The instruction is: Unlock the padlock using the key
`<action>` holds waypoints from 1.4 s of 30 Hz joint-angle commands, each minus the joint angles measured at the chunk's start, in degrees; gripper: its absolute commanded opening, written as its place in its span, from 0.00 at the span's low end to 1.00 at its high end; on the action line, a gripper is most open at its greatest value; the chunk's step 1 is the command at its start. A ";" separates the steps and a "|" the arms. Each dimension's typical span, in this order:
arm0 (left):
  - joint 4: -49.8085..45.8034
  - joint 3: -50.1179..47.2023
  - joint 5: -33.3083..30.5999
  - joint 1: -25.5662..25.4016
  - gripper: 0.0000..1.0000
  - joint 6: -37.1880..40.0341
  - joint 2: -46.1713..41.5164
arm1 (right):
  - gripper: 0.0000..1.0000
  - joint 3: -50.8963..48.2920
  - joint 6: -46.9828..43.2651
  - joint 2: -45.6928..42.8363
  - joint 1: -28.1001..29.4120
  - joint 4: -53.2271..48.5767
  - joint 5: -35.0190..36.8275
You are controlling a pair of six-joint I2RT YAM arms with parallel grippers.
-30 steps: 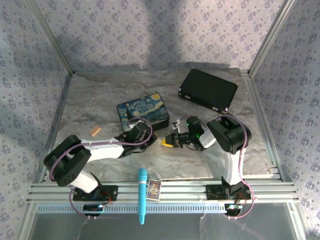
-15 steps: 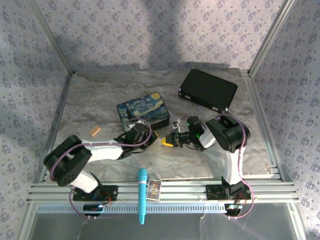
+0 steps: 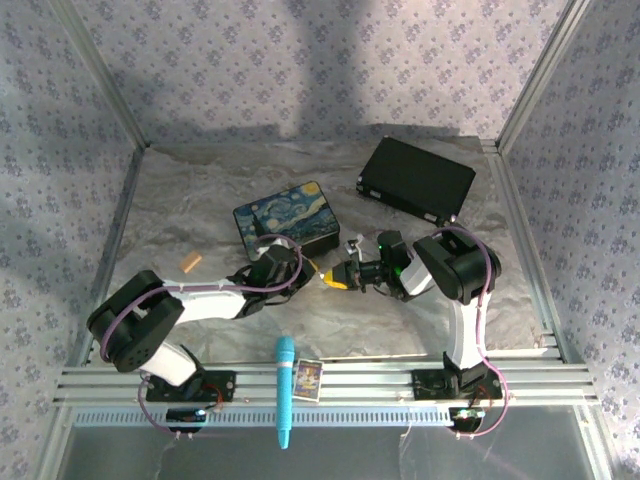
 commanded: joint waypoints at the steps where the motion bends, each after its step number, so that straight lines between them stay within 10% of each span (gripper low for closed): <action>1: 0.06 1.78 1.95 -0.39 0.00 2.08 -0.50 | 0.00 -0.18 0.86 -0.49 -0.62 5.12 -0.67; 42: 5.79 5.38 7.88 -2.70 0.00 2.16 3.43 | 0.00 4.74 11.88 6.01 -2.83 14.73 1.18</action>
